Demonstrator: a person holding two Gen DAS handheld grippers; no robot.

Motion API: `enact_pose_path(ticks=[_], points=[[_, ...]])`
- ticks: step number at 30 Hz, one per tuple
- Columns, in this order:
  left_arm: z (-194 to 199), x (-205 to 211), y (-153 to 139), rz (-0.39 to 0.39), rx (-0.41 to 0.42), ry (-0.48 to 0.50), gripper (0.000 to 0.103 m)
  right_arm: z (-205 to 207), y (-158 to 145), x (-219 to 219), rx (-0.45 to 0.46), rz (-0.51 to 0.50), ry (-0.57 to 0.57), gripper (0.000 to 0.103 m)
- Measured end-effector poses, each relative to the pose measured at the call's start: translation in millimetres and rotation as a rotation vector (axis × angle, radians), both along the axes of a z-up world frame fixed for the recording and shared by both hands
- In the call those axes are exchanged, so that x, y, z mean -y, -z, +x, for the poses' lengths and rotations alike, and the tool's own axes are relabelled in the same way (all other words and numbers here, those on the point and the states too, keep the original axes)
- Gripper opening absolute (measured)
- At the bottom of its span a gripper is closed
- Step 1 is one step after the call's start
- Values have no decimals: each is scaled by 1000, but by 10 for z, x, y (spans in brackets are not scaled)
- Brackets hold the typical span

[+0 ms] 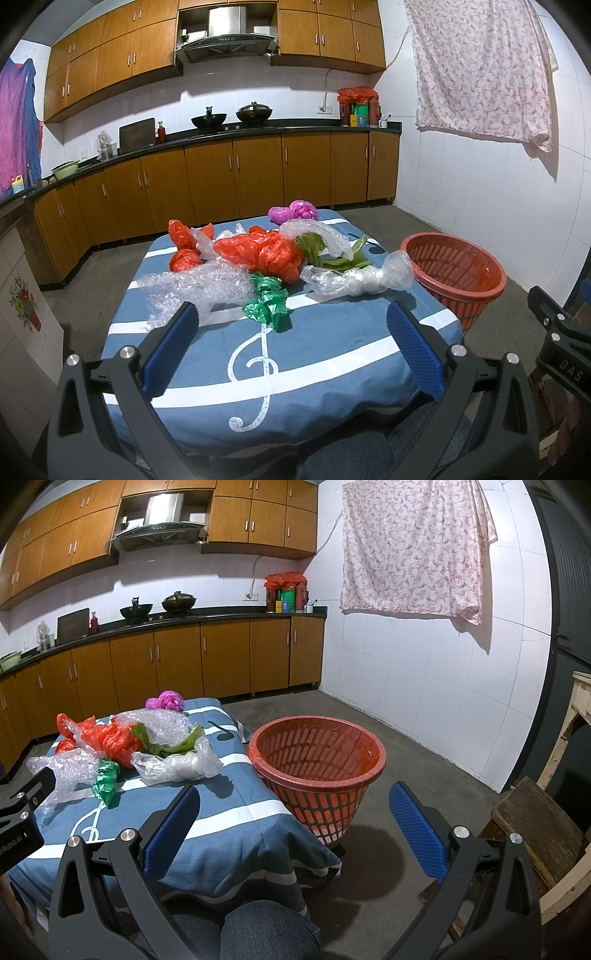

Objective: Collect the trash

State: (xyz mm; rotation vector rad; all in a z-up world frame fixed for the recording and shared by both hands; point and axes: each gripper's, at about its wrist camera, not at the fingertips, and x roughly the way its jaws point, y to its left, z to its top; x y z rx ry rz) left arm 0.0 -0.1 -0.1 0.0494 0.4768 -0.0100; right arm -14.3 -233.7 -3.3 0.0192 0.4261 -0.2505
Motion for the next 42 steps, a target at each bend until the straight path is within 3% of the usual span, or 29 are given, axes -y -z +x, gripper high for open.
enact_pose_path(ticks=[20, 28, 37, 42], points=[[-1, -1, 4, -1, -4, -3, 99, 18, 6, -10, -4, 4, -2, 101], [40, -58, 98, -1, -23, -49, 99, 125, 71, -2, -22, 34, -22, 101], [334, -698, 294, -7, -72, -225, 99, 597, 160, -24, -51, 108, -79, 100], [505, -1069, 390, -4, -88, -292, 99, 1062, 257, -210, -92, 112, -157, 84]])
